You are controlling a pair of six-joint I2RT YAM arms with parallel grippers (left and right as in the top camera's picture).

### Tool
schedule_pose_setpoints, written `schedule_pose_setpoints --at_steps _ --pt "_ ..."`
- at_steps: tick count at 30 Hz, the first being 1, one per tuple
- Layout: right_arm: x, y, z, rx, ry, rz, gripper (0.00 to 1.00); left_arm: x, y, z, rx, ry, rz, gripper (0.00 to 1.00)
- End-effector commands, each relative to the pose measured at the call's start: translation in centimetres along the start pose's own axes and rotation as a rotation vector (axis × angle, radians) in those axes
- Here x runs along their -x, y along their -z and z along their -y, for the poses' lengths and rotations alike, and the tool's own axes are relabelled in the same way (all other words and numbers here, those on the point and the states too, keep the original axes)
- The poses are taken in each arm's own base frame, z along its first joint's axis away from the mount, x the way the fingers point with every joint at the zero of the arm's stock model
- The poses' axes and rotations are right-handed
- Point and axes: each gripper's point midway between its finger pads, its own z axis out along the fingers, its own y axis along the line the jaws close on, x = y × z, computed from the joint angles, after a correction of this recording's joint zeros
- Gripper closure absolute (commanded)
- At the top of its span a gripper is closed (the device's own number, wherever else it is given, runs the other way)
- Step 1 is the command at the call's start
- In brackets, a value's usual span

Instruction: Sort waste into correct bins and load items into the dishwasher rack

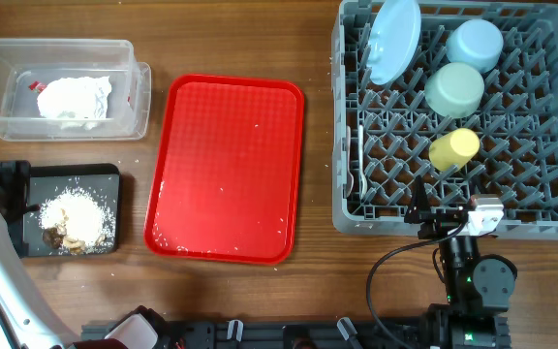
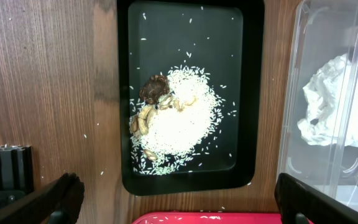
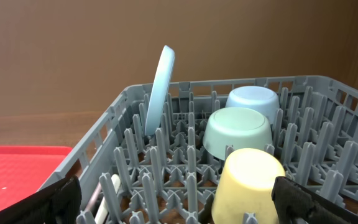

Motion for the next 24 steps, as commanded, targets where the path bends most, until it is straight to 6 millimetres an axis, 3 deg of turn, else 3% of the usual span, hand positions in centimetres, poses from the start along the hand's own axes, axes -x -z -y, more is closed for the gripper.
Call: schedule_pose_setpoints --at_steps 1,5,9,13,17,24 --pt "0.4 0.1 -0.1 0.005 0.009 0.019 0.0 -0.4 0.2 -0.5 0.006 0.002 -0.017 0.0" --pt "0.4 0.1 -0.1 0.005 0.009 0.019 0.0 -2.9 0.9 -0.5 -0.027 -0.061 -0.042 0.0" --pt "0.4 0.1 -0.1 0.005 0.009 0.019 0.0 -5.8 0.5 1.1 -0.159 -0.178 0.009 0.0" --pt "0.4 0.1 -0.1 0.005 0.009 0.019 0.0 -9.9 0.1 2.7 -0.364 -0.303 0.048 0.0" --pt "0.4 0.1 -0.1 0.005 0.009 0.019 0.0 -14.7 0.3 4.0 -0.697 -0.45 0.109 0.0" --pt "0.4 0.1 -0.1 0.005 0.009 0.019 0.0 -18.9 -3.0 3.2 -0.944 -0.473 0.136 0.0"
